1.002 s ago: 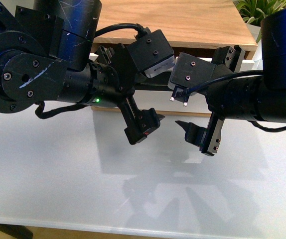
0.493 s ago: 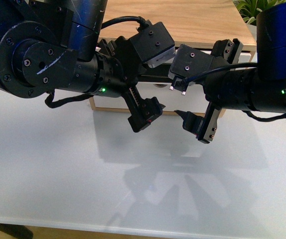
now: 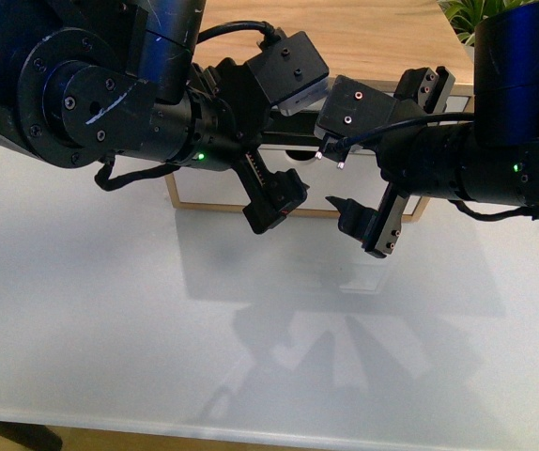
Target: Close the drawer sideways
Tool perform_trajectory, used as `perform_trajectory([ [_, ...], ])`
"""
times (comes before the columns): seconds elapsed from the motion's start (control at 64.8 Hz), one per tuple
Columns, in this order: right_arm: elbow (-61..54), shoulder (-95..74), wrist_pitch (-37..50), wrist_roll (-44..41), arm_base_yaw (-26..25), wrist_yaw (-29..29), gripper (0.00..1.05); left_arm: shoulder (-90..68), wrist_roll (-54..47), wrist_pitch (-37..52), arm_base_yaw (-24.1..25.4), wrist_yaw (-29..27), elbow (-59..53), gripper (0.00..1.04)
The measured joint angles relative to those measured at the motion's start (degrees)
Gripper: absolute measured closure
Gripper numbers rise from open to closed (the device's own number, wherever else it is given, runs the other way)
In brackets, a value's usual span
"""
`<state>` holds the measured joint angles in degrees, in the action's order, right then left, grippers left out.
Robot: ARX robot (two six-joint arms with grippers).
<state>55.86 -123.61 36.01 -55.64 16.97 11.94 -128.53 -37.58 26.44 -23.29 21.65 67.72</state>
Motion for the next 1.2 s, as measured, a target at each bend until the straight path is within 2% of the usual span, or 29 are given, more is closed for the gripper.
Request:
perform_trajectory([
  [0.185,-0.24,0.50,-0.46,0.17,0.15,0.11,0.09,0.35,0.20,-0.31,0.00,0.42,-0.31,0.09],
  [0.386,-3.87,4.59,-0.57,2.23,-0.09,-0.31,0.09,5.22,-0.04,0.44,-0.17,2.89,-5.60,0.09],
  [0.617,-12.83,14.99,1.90,6.58,-1.18,1.22,0.09,13.46,2.95,3.91,-0.24,4.13,-13.14,0.09],
  [0.817,-21.40,24.26,6.21,12.35,-4.33,0.52,0.09,22.40,10.51,7.87,2.08,3.65,-19.76,0.09],
  [0.894,-24.46,27.17,9.51,16.57,-6.54,-2.69,0.09,26.93,15.56,10.10,4.17,2.03,-22.82,0.09],
  [0.987,-27.36,31.61,12.22,24.09,-10.08,-10.34,0.09,32.37,22.38,12.31,7.34,0.13,-26.23,0.09],
  [1.064,-29.66,36.13,11.74,30.34,-12.13,-14.91,0.09,37.00,28.70,12.72,10.99,-1.36,-28.81,0.09],
  [1.203,-32.33,44.63,7.32,37.86,-12.09,-20.63,0.09,44.78,37.18,11.45,18.64,-1.46,-32.70,0.09],
])
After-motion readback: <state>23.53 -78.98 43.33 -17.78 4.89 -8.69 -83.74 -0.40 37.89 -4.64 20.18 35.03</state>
